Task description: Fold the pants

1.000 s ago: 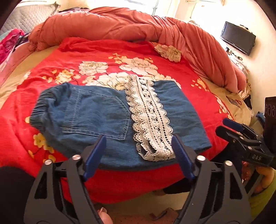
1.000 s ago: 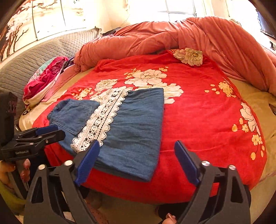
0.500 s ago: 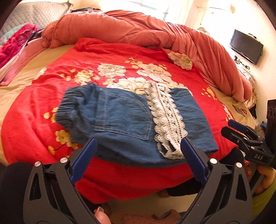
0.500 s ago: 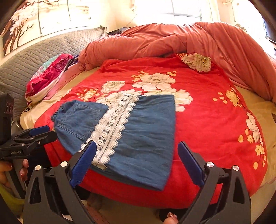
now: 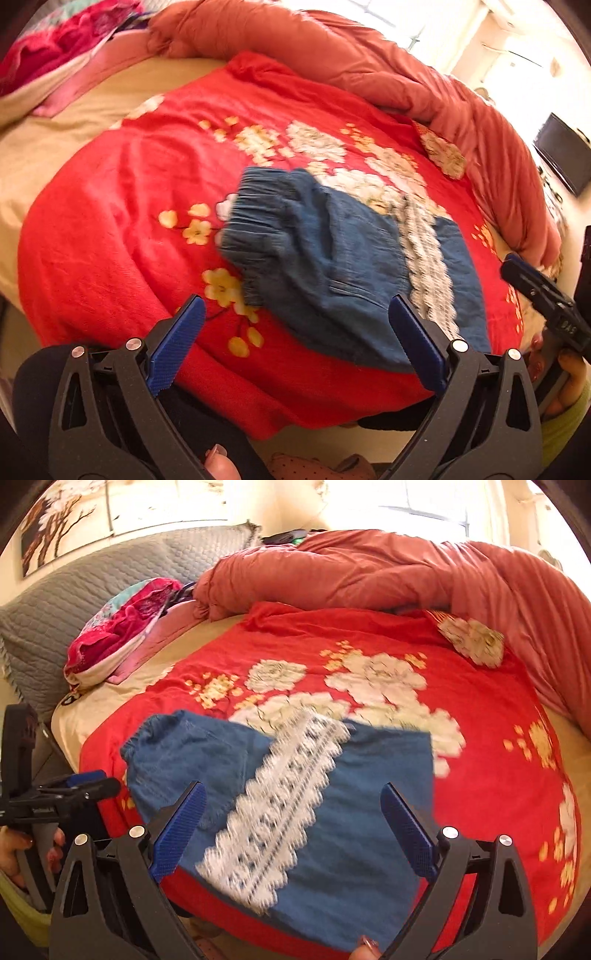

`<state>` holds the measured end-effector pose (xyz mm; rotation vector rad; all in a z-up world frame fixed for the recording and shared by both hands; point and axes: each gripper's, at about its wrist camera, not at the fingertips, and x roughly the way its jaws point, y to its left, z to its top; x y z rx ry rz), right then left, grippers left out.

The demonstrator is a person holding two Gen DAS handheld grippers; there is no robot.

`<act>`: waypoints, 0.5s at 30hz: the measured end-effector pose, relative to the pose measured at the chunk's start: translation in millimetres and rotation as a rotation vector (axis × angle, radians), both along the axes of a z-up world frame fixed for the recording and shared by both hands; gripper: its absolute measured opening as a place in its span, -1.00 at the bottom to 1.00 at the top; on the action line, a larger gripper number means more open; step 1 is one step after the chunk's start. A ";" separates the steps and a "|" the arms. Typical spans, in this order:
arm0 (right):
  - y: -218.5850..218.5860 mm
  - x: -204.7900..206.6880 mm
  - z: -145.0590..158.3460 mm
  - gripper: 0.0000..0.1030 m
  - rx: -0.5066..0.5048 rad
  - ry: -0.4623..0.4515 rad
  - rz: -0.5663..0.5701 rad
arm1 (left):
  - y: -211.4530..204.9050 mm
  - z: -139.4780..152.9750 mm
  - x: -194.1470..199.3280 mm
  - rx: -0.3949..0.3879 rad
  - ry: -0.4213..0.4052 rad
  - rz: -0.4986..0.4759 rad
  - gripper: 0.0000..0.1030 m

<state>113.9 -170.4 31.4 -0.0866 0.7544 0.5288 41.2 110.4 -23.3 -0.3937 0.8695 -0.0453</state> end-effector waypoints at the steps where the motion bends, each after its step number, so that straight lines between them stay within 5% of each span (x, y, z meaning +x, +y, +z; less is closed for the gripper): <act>1: 3.9 4.0 1.0 0.83 0.002 0.002 0.016 | 2.9 -1.8 1.7 -0.002 0.004 0.009 0.82; 10: 63.4 55.6 0.2 0.83 0.015 0.074 0.202 | 22.3 -17.6 22.5 -0.079 0.045 0.054 0.77; 12: 77.8 64.4 -3.8 0.83 -0.005 0.078 0.238 | 19.9 -20.8 27.2 -0.086 0.047 0.040 0.41; 15: 97.7 78.4 -13.0 0.84 -0.049 0.091 0.276 | 14.1 -27.5 34.8 -0.077 0.066 0.017 0.22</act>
